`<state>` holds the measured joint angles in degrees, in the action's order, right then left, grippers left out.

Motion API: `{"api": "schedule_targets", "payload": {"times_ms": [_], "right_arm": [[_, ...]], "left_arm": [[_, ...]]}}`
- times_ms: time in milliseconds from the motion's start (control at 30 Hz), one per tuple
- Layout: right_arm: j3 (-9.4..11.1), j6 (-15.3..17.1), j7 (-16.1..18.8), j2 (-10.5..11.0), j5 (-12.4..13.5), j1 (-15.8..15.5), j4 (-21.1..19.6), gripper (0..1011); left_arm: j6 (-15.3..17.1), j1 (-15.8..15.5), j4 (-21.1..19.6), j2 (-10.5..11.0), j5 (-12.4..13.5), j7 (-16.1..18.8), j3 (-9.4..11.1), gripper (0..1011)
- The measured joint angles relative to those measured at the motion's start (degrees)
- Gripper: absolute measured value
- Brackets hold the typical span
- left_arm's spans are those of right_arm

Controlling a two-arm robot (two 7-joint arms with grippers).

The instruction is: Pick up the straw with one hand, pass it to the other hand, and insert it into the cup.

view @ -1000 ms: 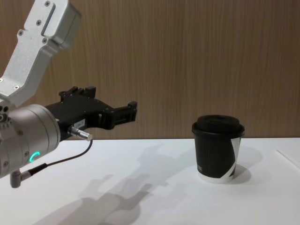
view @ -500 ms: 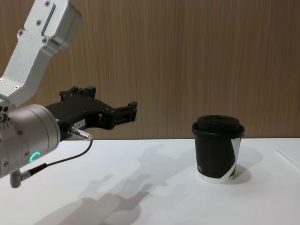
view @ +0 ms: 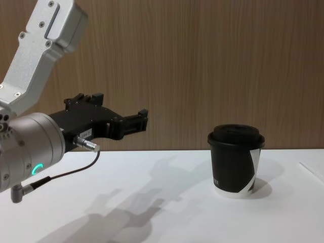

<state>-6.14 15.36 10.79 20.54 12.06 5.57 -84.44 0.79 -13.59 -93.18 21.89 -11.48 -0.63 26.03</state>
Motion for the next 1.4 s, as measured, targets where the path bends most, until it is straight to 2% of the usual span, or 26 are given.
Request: {"api": "schedule_targets", "payload": {"times_ms": [200,233,267,367,467,733,1133,1400], "right_arm": [[0.0,0.02,0.02,0.03,-0.06,0.0,0.03,296],[0.0,0.03,0.02,0.03,-0.06,0.0,0.03,235],[0.0,0.03,0.02,0.03,-0.07,0.0,0.03,235],[0.0,0.05,0.02,0.03,-0.1,0.0,0.03,120],[0.01,0.05,0.01,0.04,-0.13,0.0,0.04,69],[0.01,0.05,0.02,0.03,-0.15,0.0,0.03,9],[0.09,-0.27,0.1,0.04,-0.3,-0.05,-0.06,0],[0.55,-3.32,0.63,0.62,-1.12,-0.02,-0.85,0]], "left_arm": [[0.0,0.0,0.0,0.0,0.0,0.0,0.0,1003],[0.0,0.0,0.0,0.0,0.0,0.0,0.0,1003],[0.0,0.0,0.0,0.0,0.0,0.0,0.0,1003],[0.0,0.0,0.0,0.0,0.0,0.0,0.0,1003],[0.0,0.0,0.0,0.0,0.0,0.0,0.0,1003],[0.0,0.0,0.0,0.0,0.0,0.0,0.0,1003],[0.0,0.0,0.0,0.0,0.0,0.0,0.0,1003],[0.0,0.0,0.0,0.0,0.0,0.0,0.0,1003]]}}
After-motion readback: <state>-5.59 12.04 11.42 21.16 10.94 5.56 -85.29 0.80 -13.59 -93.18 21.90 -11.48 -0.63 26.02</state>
